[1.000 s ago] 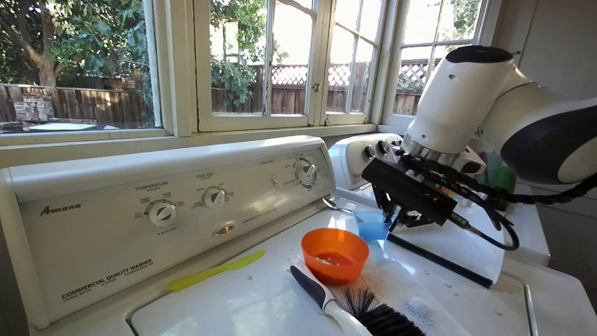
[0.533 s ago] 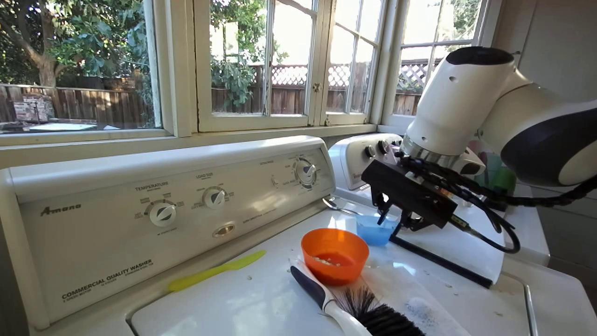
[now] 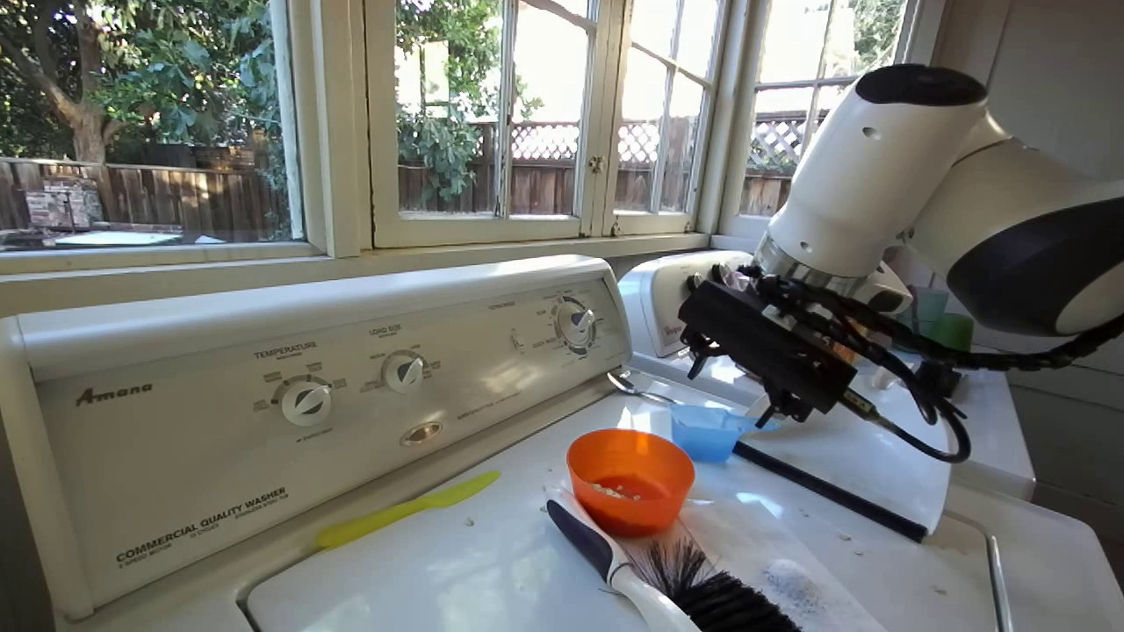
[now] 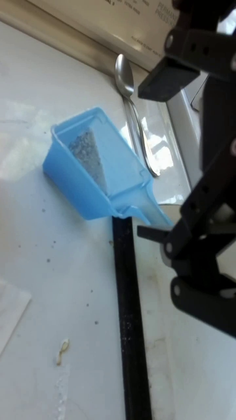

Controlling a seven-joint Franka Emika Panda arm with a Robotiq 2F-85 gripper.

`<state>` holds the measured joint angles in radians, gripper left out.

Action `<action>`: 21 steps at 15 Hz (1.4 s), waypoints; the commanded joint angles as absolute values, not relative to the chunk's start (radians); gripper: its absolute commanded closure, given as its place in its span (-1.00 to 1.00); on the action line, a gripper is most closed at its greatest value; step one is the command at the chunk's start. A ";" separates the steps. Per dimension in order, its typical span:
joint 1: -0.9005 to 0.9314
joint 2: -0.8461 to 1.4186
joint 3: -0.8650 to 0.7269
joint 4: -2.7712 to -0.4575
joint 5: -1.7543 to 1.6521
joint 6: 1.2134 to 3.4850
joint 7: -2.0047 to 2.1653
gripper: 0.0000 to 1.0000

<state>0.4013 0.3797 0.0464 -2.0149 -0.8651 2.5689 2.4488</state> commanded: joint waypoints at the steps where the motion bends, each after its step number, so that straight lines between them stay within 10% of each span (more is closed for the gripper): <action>1: 0.400 0.336 0.057 -2.041 -0.913 2.574 2.477 -1.00; 18: 0.299 0.256 0.213 -2.149 -0.568 2.676 1.716 -1.00; 21: 0.316 0.257 0.204 -2.154 -0.487 2.658 1.567 -0.46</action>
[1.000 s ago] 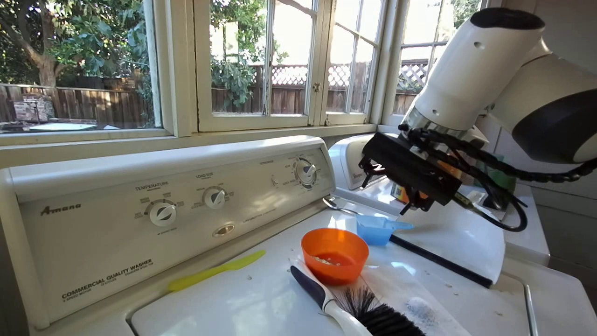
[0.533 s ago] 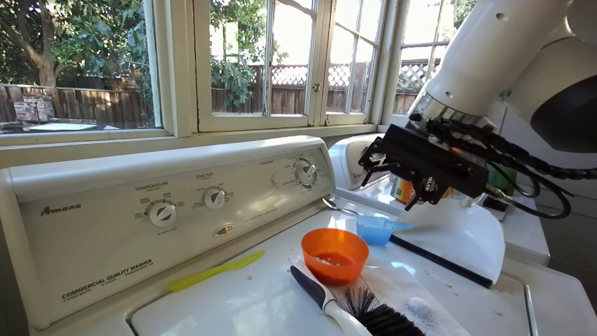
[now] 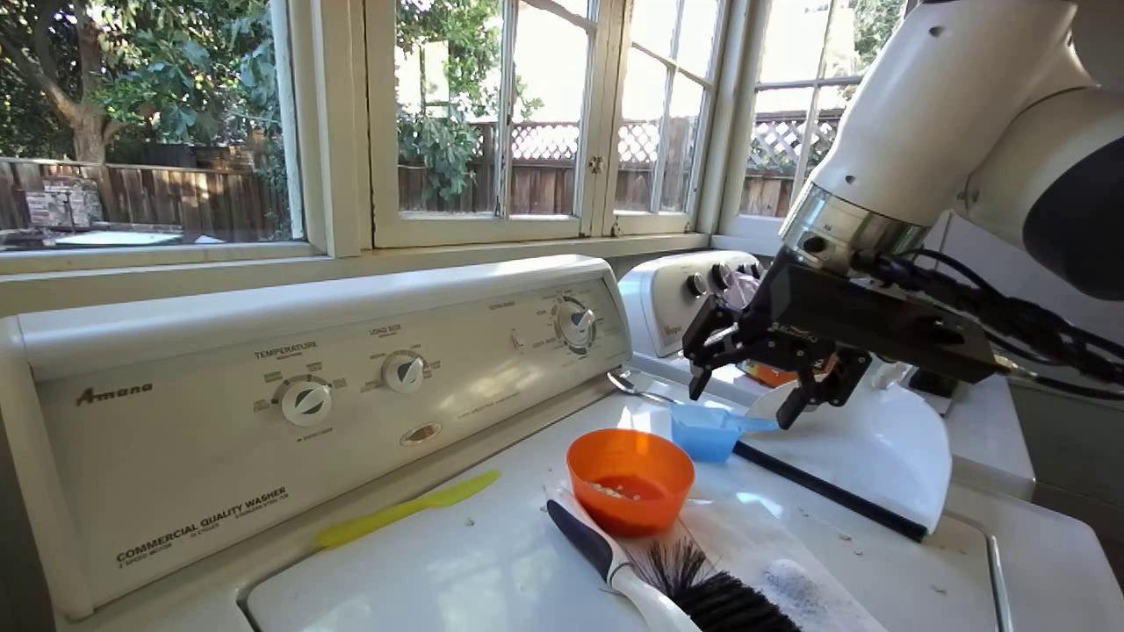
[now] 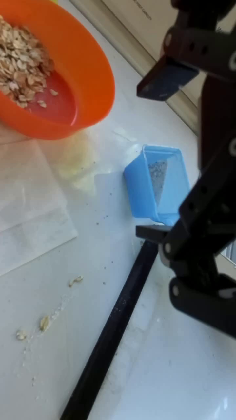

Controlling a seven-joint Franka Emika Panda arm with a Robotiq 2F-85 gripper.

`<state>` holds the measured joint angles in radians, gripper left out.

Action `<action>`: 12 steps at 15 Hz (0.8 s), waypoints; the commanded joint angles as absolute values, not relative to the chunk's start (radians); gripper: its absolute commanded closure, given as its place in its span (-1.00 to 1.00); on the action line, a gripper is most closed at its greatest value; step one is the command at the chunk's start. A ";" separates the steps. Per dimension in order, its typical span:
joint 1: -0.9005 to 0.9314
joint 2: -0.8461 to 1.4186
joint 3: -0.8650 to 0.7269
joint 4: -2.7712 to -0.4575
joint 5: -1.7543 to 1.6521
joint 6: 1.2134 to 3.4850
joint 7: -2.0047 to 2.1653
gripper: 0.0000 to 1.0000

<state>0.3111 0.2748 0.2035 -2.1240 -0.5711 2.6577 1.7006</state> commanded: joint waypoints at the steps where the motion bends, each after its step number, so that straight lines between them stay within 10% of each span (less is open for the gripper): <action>1: 0.320 0.259 0.201 -2.153 -0.464 2.652 1.520 -0.40; 9: 0.339 0.294 0.203 -2.159 -0.331 2.658 1.209 0.88; 12: 0.340 0.309 0.211 -2.171 -0.276 2.664 1.099 1.00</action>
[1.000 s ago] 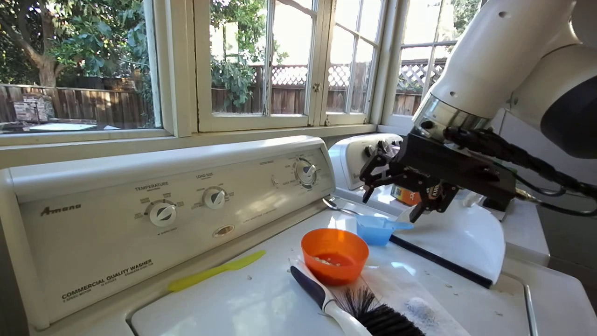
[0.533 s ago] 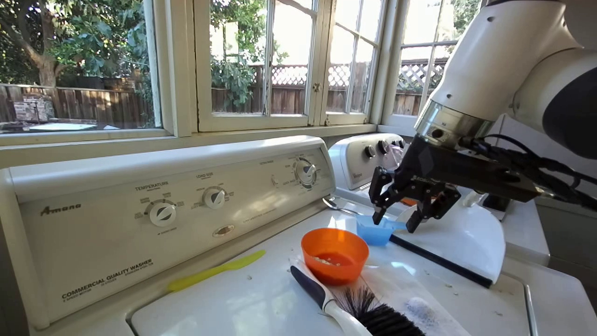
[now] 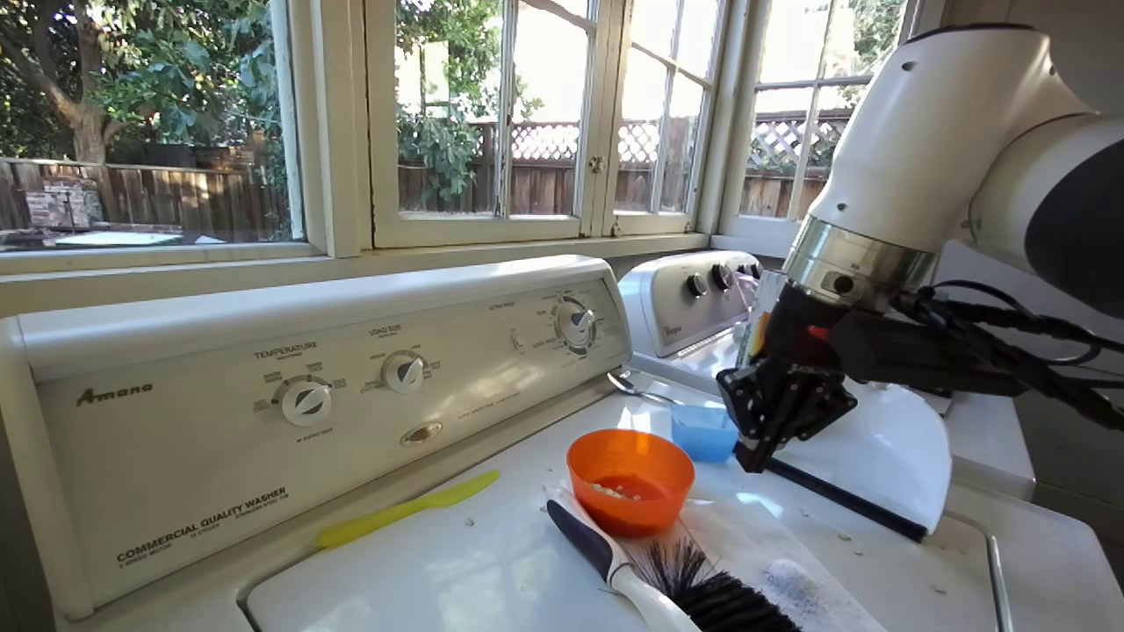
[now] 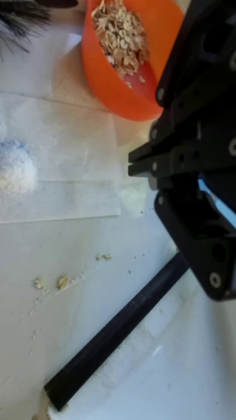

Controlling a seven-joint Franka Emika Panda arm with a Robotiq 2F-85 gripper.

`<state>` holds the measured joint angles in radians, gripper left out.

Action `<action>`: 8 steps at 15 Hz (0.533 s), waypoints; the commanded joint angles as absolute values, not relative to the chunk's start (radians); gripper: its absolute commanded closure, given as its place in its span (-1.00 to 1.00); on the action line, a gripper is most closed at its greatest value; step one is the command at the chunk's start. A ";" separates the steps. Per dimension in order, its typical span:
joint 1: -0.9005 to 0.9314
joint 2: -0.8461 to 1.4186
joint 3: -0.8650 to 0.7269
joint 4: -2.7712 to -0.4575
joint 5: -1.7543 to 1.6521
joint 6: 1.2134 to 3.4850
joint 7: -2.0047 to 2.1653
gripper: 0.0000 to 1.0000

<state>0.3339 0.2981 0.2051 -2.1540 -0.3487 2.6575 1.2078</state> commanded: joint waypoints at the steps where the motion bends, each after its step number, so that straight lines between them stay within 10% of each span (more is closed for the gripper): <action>1: 0.344 0.314 0.209 -2.171 -0.263 2.652 1.071 1.00; 8: 0.363 0.353 0.192 -2.178 -0.186 2.660 0.960 1.00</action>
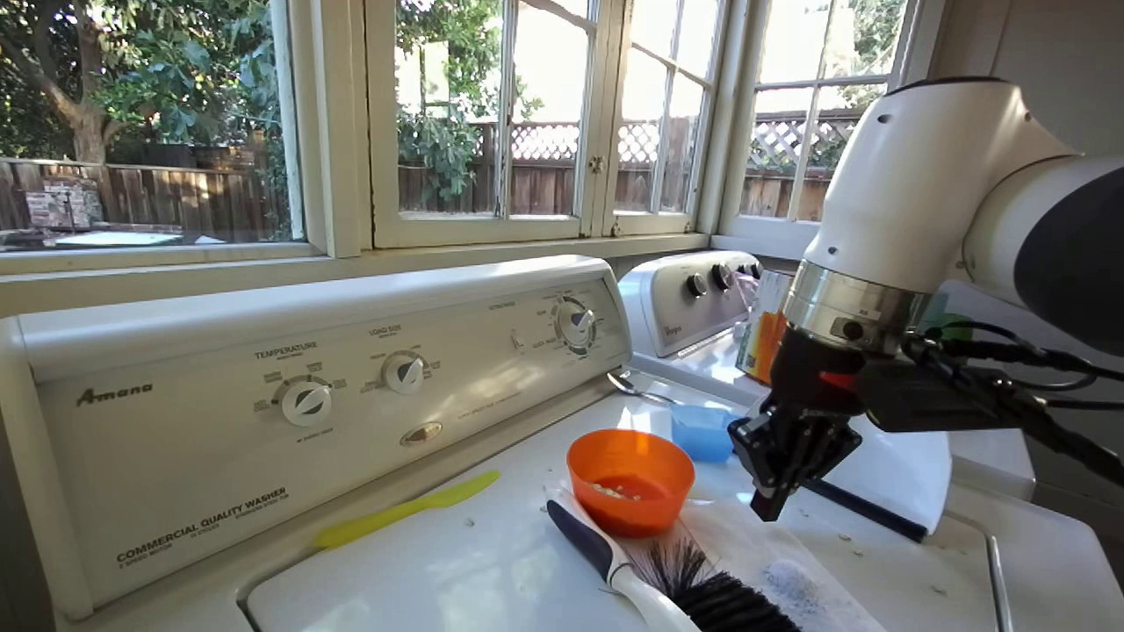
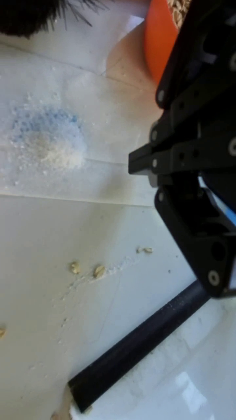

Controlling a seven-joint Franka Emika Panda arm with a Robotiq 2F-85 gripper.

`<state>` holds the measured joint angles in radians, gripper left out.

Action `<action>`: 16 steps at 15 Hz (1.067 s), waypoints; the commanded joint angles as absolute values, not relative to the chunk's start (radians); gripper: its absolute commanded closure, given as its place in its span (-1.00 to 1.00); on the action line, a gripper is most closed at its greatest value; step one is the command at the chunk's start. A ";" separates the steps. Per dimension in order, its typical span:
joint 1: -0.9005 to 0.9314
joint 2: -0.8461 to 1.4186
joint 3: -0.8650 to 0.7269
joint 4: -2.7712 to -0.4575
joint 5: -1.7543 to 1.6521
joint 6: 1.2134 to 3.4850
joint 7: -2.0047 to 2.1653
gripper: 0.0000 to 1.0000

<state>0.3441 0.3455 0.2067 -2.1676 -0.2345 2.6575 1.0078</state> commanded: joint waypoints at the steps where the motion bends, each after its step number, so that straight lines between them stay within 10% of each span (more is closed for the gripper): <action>1: 0.365 0.355 0.189 -2.179 -0.180 2.659 0.951 1.00; 16: 0.376 0.335 0.154 -2.202 -0.192 2.542 0.908 1.00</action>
